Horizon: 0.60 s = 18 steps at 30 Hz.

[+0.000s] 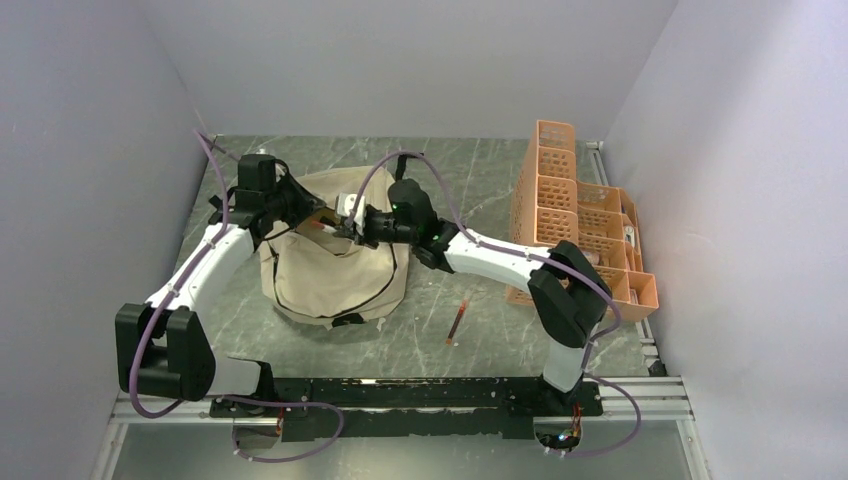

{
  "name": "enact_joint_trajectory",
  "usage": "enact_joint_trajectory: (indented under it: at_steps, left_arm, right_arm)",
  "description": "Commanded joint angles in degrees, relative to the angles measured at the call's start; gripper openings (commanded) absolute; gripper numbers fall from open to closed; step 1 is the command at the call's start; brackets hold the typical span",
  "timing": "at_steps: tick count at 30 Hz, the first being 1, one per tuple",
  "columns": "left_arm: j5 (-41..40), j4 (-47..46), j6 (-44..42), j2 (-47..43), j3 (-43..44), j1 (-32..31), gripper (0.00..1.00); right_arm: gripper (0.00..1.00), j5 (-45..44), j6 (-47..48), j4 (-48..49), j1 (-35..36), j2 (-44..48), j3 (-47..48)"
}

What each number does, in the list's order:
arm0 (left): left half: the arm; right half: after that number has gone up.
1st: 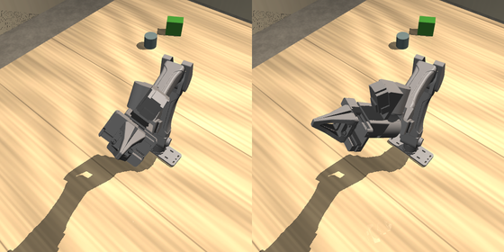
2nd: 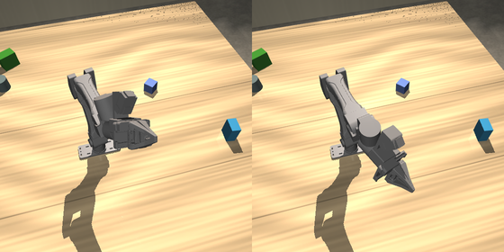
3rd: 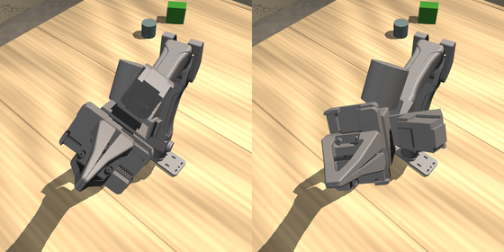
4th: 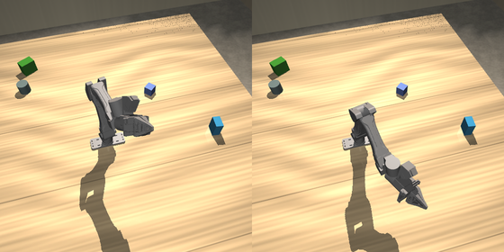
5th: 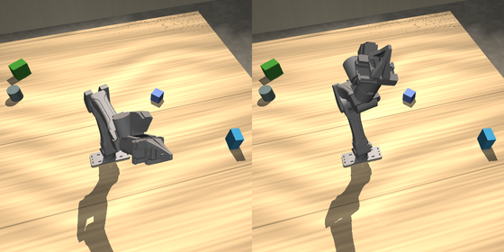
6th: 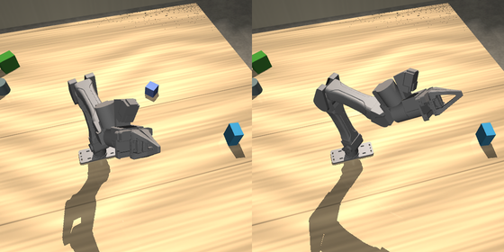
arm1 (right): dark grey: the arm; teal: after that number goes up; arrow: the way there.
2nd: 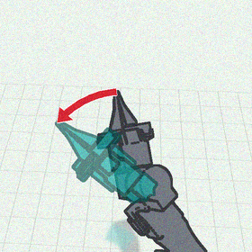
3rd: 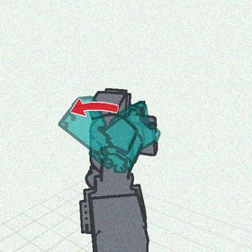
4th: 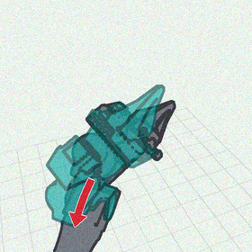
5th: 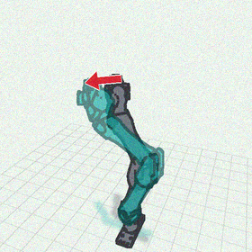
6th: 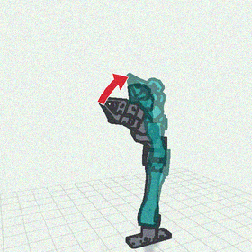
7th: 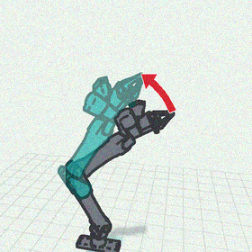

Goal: Pack the student bag
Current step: Place the stationery in the student bag.

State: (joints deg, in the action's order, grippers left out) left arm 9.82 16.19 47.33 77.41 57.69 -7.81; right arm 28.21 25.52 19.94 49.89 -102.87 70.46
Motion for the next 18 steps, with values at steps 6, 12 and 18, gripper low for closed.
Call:
enact_joint_trajectory:
  at_steps: [6, 12, 18]
  left_arm:
    - [0.5, -0.6, -0.7, -2.3, 2.1, 1.3, 0.05]
    - [0.7, -0.6, -0.7, -2.3, 2.0, 1.3, 0.05]
    - [0.6, -0.6, -0.7, -2.4, 1.6, 1.4, 0.05]
  right_arm:
    - [0.00, 4.1, 26.2, -6.7, 1.3, -4.4, 2.9]
    - [0.00, 4.3, 27.6, -5.3, 2.0, -6.6, 5.2]
    - [0.00, 5.8, 28.2, -3.6, 2.8, -8.1, 6.2]
